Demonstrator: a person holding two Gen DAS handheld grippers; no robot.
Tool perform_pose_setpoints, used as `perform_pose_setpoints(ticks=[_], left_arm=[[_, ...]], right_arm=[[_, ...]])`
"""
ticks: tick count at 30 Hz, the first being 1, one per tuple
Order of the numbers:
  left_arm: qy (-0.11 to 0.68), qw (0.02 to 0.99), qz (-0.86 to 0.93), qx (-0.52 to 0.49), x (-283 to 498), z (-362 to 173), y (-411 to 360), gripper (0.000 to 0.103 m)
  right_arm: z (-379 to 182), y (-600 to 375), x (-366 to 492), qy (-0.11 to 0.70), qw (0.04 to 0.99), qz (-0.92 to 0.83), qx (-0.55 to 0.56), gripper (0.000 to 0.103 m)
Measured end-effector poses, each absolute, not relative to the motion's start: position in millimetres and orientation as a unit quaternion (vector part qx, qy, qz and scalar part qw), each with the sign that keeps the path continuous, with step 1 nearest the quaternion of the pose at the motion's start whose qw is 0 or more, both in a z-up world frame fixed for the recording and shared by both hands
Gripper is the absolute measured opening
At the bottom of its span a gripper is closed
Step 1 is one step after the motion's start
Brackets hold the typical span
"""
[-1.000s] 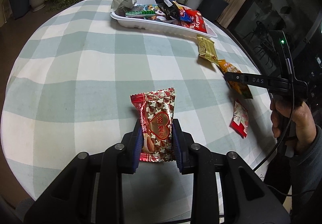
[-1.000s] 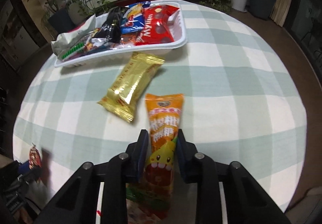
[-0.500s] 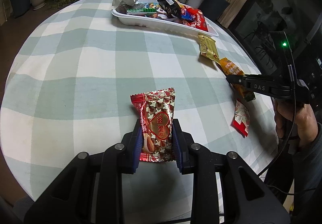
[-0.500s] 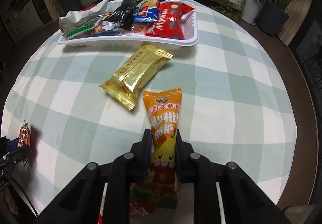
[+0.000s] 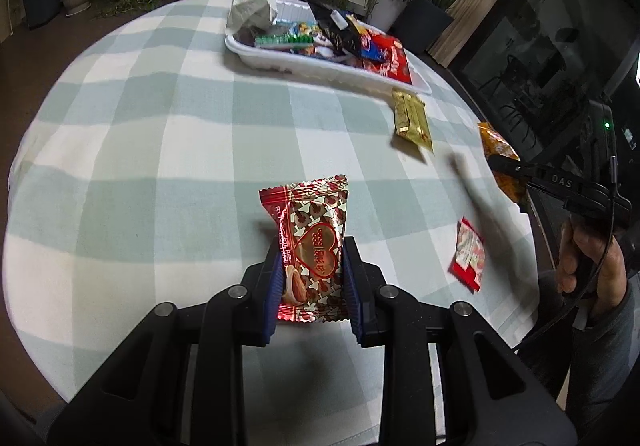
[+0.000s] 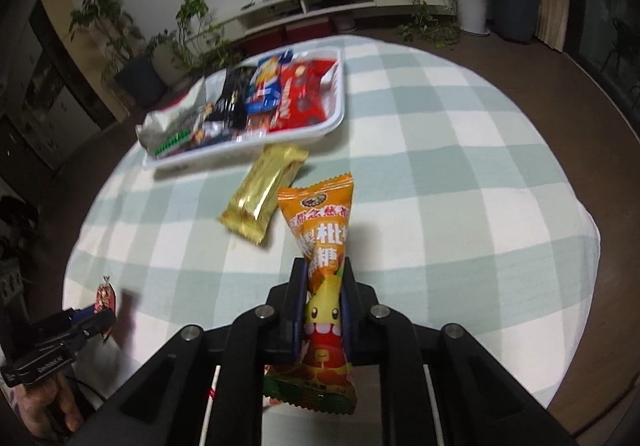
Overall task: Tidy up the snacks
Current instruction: 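Carry the candy packet and orange bag into the white tray and release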
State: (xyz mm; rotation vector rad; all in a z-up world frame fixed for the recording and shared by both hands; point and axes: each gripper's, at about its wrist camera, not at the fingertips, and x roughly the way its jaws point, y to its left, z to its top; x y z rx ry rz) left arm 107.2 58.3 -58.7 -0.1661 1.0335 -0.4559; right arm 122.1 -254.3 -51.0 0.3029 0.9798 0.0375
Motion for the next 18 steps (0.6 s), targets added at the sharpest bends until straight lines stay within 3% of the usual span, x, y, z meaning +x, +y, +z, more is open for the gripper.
perform_pose_setpoints(ticks=[18], left_arm=[[0.424, 0.88, -0.207, -0.047, 280.6, 34.5, 26.4, 0.025]], right_arm=[[45.6, -222.0, 244.4, 0.364, 0.918, 0.095, 0.129, 0.015]])
